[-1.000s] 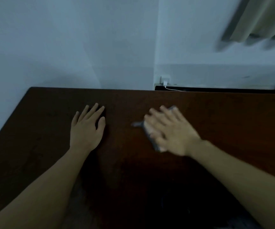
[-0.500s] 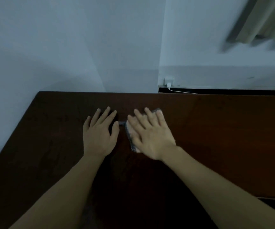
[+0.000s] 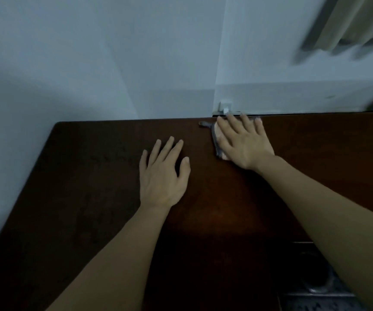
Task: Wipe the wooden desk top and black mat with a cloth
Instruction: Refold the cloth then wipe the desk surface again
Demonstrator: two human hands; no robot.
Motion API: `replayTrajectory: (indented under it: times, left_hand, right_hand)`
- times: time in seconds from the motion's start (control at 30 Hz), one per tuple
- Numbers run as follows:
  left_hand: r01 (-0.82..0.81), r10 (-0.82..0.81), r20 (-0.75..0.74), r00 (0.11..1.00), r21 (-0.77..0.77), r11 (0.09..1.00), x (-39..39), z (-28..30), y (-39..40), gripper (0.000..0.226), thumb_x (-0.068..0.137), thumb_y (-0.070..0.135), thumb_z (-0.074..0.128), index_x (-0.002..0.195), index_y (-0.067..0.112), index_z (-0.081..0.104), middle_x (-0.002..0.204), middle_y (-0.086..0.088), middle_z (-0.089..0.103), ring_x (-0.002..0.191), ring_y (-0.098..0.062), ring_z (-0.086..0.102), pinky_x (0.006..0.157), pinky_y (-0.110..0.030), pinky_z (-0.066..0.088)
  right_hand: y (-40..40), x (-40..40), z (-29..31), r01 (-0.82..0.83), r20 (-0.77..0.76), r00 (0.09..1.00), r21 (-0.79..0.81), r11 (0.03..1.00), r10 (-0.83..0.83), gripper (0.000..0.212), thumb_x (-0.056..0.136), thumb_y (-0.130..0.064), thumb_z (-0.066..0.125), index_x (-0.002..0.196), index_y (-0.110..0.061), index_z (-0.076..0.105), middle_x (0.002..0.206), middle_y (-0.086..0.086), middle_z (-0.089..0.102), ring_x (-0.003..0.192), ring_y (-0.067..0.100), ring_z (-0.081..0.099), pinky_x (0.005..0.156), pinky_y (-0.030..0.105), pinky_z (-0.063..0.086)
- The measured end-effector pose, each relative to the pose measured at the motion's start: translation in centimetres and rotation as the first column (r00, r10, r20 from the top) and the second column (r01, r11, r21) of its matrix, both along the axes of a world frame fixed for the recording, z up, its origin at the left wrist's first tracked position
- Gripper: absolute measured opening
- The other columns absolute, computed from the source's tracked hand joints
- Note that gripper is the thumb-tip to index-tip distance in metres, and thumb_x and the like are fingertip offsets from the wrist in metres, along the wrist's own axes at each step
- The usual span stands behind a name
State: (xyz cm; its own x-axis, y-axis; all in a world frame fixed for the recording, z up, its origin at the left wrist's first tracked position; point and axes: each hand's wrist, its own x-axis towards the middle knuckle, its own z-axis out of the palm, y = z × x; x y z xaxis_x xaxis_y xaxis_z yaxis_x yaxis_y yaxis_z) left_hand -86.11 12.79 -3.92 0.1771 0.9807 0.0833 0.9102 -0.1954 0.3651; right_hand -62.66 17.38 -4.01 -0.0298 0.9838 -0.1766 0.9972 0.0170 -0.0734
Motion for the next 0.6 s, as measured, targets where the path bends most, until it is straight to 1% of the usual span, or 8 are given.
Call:
replayTrajectory:
  times: [0.1,0.13,0.2,0.3,0.4,0.5,0.57,0.6]
  left_hand:
    - [0.005,-0.004,0.076,0.997,-0.001,1.000,-0.3,0.1,0.0,0.063,0.096,0.056,0.017,0.154,0.037,0.033,0.165,0.012,0.022,0.154,-0.010,0.007,0.126,-0.044,0.003]
    - [0.005,-0.005,0.109,0.994,-0.002,1.000,-0.5,0.2,0.0,0.058,0.099,0.052,0.022,0.154,0.036,0.035,0.165,0.012,0.022,0.154,-0.010,0.007,0.126,-0.044,0.004]
    - [0.009,-0.007,0.143,0.990,-0.016,1.000,-1.6,0.4,0.0,0.051,0.103,0.044,0.033,0.154,0.035,0.036,0.165,0.011,0.021,0.154,-0.010,0.007,0.126,-0.043,0.005]
    - [0.037,-0.037,0.045,0.998,-0.019,0.999,-4.4,0.8,0.0,0.051,0.104,0.039,0.040,0.154,0.035,0.033,0.166,0.011,0.019,0.155,-0.012,0.004,0.126,-0.042,0.003]
    - [0.008,-0.011,-0.071,0.997,-0.044,0.999,-8.4,1.2,0.7,0.053,0.103,0.044,0.036,0.155,0.037,0.028,0.167,0.010,0.016,0.155,-0.014,0.001,0.126,-0.044,0.004]
    - [0.027,-0.037,-0.192,0.981,-0.053,0.998,-12.5,1.1,2.1,0.057,0.102,0.052,0.024,0.157,0.035,0.025,0.167,0.007,0.014,0.155,-0.016,0.000,0.126,-0.045,0.004]
    - [0.030,-0.044,-0.232,0.972,-0.064,0.998,-14.6,0.5,2.8,0.068,0.095,0.059,0.012,0.158,0.035,0.024,0.167,0.007,0.013,0.155,-0.017,0.000,0.125,-0.042,0.003]
    - [0.033,-0.050,-0.239,0.970,-0.078,0.996,-15.1,0.2,2.9,0.073,0.092,0.062,0.007,0.158,0.035,0.022,0.167,0.007,0.011,0.155,-0.017,-0.001,0.126,-0.042,0.002]
  right_hand:
    - [0.2,-3.2,0.3,0.073,0.018,0.997,-0.015,0.997,-0.073,0.062,0.104,-0.054,0.007,0.161,-0.035,-0.009,0.170,-0.003,-0.011,0.155,0.031,-0.013,0.122,0.059,-0.008]
    - [-0.7,-4.4,0.3,0.053,0.027,0.998,-0.023,0.998,-0.053,0.062,0.104,-0.054,0.006,0.160,-0.034,-0.011,0.170,-0.003,-0.013,0.155,0.031,-0.014,0.122,0.060,-0.008]
    - [-3.4,-6.8,0.6,-0.060,0.023,0.998,-0.030,0.998,0.060,0.062,0.104,-0.054,0.005,0.160,-0.034,-0.013,0.169,-0.003,-0.015,0.155,0.030,-0.016,0.122,0.059,-0.009]
    - [-8.0,-7.8,1.1,-0.271,-0.012,0.963,-0.028,0.962,0.271,0.063,0.104,-0.056,0.006,0.160,-0.036,-0.013,0.168,-0.005,-0.015,0.154,0.027,-0.018,0.123,0.056,-0.010]
    - [-9.5,-5.5,1.1,-0.348,-0.056,0.937,-0.052,0.936,0.345,0.063,0.101,-0.063,0.005,0.159,-0.041,-0.012,0.167,-0.011,-0.016,0.154,0.022,-0.021,0.123,0.051,-0.012]
    - [-6.9,-3.0,0.7,-0.252,0.013,0.968,-0.043,0.967,0.252,0.065,0.095,-0.065,-0.004,0.155,-0.046,-0.018,0.167,-0.013,-0.016,0.155,0.021,-0.018,0.124,0.049,-0.010]
    - [-3.7,-2.0,0.3,-0.087,0.043,0.995,-0.010,0.996,0.087,0.071,0.089,-0.065,-0.011,0.157,-0.044,-0.014,0.169,-0.010,-0.012,0.156,0.022,-0.013,0.124,0.050,-0.007]
    - [-2.0,-1.9,0.2,-0.001,0.048,0.999,-0.002,1.000,0.001,0.071,0.091,-0.063,-0.010,0.158,-0.041,-0.012,0.170,-0.008,-0.011,0.156,0.024,-0.012,0.124,0.052,-0.005]
